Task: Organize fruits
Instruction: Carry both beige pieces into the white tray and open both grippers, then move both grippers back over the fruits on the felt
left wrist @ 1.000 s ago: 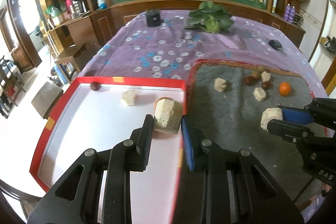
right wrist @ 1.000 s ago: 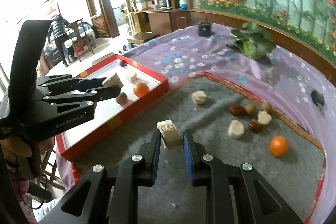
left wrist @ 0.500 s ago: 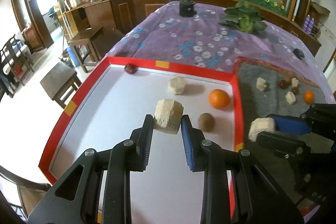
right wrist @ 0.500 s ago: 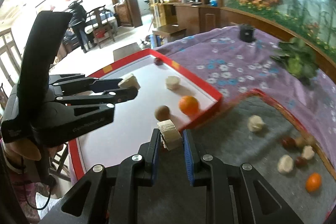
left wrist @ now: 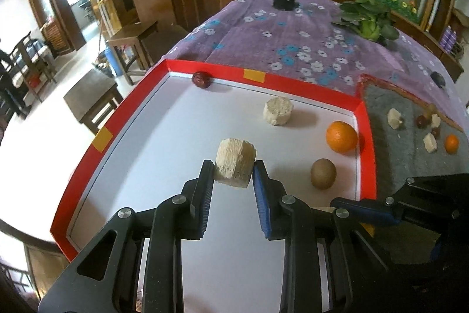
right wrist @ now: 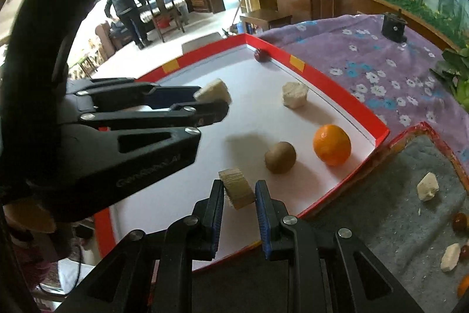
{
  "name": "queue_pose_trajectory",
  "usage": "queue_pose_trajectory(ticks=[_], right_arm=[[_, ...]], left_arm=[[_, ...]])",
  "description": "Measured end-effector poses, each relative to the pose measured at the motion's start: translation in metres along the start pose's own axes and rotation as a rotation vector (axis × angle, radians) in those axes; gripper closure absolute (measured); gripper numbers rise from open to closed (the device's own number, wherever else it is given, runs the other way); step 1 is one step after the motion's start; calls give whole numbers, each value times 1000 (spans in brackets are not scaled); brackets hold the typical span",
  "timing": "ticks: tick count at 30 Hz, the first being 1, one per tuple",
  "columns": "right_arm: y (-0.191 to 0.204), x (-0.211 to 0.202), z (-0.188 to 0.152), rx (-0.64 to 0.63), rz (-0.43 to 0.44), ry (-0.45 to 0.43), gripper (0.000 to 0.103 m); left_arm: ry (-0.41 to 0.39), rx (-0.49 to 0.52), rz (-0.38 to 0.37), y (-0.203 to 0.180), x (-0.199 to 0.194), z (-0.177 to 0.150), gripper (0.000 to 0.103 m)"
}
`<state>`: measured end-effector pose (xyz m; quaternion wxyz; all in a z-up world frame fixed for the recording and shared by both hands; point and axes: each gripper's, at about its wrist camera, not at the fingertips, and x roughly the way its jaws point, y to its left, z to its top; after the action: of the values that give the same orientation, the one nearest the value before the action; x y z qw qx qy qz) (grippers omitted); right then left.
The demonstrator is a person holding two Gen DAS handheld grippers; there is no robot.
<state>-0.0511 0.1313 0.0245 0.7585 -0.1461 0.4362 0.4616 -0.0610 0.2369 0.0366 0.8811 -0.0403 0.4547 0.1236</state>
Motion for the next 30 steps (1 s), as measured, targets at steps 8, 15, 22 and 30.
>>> queue_pose_trajectory(ticks=[8,15,22,30], right_arm=[[3,-12,-3,-45,-47,-22,74],[-3,-48,-8,-48,-61,-67,66],[-12,-70,-10,-13,-82,-89,66],[-5,-89,-17,-23,-89,-113,64]], left_arm=[[-30,-88,23,11,-5,2,43],[-55,-159,65,21,-31,-6,43],[-76,-163,61,10,-57,-18,43],[-90,-141,29,-10,-78,-25,41]])
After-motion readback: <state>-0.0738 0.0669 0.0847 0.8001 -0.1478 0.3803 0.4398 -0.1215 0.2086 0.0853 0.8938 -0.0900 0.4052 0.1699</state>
